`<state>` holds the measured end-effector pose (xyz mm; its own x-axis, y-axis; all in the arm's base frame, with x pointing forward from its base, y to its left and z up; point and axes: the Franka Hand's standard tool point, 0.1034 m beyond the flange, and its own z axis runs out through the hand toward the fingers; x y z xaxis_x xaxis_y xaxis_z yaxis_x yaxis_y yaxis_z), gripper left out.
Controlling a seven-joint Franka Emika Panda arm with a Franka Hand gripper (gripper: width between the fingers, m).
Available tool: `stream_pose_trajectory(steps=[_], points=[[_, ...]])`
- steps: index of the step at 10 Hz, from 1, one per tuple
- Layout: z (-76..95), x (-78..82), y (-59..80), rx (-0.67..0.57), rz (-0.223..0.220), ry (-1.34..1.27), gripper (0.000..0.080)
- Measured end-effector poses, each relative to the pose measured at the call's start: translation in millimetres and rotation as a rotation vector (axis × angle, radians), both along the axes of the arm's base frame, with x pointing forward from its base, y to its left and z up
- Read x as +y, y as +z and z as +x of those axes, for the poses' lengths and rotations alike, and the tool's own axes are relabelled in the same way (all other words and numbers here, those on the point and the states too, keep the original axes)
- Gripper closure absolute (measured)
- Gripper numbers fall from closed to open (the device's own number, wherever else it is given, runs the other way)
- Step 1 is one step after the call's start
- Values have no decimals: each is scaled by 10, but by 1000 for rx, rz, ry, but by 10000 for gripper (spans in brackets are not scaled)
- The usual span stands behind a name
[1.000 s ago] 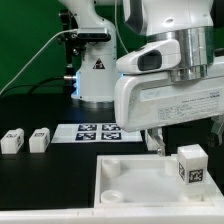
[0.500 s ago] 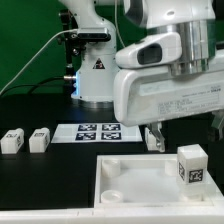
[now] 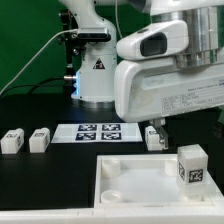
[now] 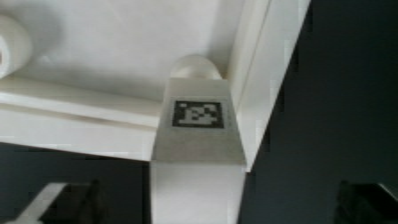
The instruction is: Assemble one leg
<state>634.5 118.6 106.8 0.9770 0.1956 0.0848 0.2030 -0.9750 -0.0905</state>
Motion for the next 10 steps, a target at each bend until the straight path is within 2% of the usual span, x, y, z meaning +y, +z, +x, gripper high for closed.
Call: stream_pose_trajectory(steps=[3, 5, 7, 9, 10], points=[[51, -80, -171, 20, -5, -21, 150], [-24, -20, -276, 53, -4, -61, 150], [-48, 2, -293, 58, -4, -71, 150], [-48, 1, -295, 58, -4, -75, 420], [-48, 1, -295, 61, -3, -100, 420]])
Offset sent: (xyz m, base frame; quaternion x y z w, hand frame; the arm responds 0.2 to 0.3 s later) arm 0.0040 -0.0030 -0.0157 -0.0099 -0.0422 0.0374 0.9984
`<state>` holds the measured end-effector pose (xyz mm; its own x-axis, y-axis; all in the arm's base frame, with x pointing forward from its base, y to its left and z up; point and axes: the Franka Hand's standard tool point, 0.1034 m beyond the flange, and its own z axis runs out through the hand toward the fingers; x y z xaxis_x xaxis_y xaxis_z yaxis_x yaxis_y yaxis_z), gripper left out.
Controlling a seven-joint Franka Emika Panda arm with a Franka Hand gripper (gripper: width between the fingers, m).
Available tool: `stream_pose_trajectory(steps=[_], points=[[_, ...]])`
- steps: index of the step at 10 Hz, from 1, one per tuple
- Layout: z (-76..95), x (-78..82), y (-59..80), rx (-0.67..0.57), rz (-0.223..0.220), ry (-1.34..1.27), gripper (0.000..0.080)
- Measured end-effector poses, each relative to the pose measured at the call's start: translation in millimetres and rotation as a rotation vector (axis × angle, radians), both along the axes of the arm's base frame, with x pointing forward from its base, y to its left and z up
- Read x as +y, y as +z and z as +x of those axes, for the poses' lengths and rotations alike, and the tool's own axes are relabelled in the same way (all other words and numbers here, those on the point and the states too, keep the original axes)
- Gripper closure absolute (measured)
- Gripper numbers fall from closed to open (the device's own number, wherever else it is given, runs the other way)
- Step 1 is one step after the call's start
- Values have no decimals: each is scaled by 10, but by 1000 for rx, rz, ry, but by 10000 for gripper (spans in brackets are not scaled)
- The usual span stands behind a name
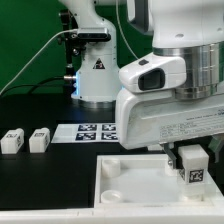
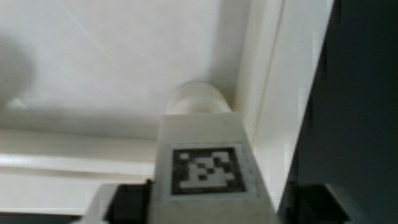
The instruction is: Assemble one leg
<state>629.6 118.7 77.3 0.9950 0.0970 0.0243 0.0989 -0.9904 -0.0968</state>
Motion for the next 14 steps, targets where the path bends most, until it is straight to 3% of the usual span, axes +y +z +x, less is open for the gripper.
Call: stream_pose_trajectory(steps=[1, 5, 6, 8, 9, 14], points=[[0, -1, -1, 0, 0, 2, 505], [7, -16, -14, 23, 22, -493, 505], [-11, -25, -21, 19, 45, -717, 505], [-33, -56, -33, 35, 154, -1118, 505], [-44, -47, -35, 66, 179, -1221, 505], [-56, 78, -47, 176, 234, -1672, 505]])
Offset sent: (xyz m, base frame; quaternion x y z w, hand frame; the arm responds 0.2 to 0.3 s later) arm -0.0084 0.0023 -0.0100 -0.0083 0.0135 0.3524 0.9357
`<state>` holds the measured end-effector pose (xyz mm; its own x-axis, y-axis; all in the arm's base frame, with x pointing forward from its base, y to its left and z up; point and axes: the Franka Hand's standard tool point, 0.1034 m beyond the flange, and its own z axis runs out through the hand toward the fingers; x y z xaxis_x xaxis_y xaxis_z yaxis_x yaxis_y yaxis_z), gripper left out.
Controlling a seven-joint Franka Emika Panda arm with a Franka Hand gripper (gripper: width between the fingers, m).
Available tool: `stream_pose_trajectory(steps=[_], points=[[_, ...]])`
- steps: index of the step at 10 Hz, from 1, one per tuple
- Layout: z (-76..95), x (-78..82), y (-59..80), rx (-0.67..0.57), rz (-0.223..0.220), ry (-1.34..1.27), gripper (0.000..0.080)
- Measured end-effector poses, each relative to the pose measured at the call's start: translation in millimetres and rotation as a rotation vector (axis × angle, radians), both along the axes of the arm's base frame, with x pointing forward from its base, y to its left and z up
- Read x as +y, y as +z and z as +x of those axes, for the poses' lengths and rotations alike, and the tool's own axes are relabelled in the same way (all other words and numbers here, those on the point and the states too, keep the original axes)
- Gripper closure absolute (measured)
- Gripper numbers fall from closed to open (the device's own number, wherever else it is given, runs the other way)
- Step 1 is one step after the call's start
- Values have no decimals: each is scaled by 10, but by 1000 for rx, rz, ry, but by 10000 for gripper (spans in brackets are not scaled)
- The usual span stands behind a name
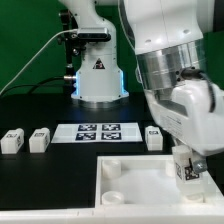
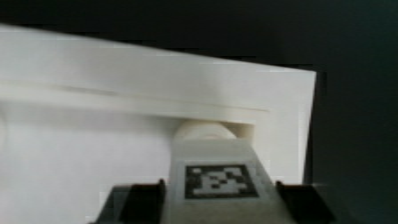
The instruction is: Assemble one leg
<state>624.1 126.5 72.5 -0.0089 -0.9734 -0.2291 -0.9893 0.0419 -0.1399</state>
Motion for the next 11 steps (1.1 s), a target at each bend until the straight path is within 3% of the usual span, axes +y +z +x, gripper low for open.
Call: stream_pose_trajectory(steps=[2, 3, 4, 5, 8, 11], points=[[-3, 5, -4, -18, -12, 84, 505], [-3, 5, -5, -31, -22, 141, 331], [-3, 1, -6, -55, -38, 243, 214], [-4, -3, -8, -86, -58, 377, 165], [-12, -61, -24, -186, -163, 894, 152], [-12, -74, -30, -235, -199, 1134, 151]])
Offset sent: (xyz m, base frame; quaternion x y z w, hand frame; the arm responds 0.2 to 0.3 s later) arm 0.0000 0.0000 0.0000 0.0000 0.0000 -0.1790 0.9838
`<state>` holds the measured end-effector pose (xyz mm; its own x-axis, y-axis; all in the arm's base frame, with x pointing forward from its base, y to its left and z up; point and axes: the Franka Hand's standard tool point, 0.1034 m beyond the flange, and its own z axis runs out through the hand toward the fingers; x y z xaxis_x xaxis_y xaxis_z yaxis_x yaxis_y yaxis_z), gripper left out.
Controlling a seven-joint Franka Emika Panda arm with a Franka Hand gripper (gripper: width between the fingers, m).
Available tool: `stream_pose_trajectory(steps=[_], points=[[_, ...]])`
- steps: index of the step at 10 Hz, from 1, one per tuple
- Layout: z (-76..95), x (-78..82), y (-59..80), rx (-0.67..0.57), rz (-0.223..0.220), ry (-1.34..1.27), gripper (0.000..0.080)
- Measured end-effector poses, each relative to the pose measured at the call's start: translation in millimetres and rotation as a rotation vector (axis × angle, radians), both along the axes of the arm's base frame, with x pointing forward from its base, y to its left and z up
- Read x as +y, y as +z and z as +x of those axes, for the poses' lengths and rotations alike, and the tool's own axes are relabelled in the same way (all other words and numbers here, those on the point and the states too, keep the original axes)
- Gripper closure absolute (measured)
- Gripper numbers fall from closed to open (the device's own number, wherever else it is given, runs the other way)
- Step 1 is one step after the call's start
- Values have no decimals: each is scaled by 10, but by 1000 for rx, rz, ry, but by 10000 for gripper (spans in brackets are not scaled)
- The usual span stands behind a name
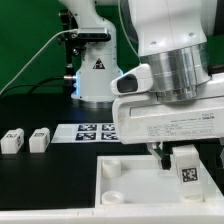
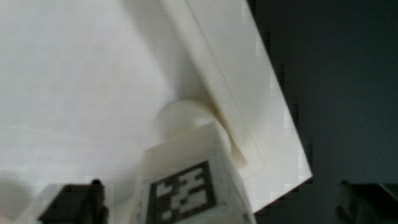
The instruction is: Assemble one leg
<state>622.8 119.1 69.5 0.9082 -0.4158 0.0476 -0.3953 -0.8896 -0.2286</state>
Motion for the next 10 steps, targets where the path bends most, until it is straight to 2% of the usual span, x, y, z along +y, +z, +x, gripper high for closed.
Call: stream_pose_trajectory(steps=[1, 2, 3, 4, 5, 6, 7, 8, 10], points=[[2, -9, 0, -23, -25, 124, 151], [29, 20, 24, -50, -77, 272, 151], [25, 13, 15, -48, -75, 268, 151], [26, 4, 13, -44, -71, 243, 151], [24, 9, 12, -43, -70, 237, 254], [22, 21, 12, -26, -51, 141, 390], [17, 18, 8, -5, -30, 29, 390], [12, -11, -2, 16, -15, -84, 500], [12, -11, -4, 50, 18, -270, 503]])
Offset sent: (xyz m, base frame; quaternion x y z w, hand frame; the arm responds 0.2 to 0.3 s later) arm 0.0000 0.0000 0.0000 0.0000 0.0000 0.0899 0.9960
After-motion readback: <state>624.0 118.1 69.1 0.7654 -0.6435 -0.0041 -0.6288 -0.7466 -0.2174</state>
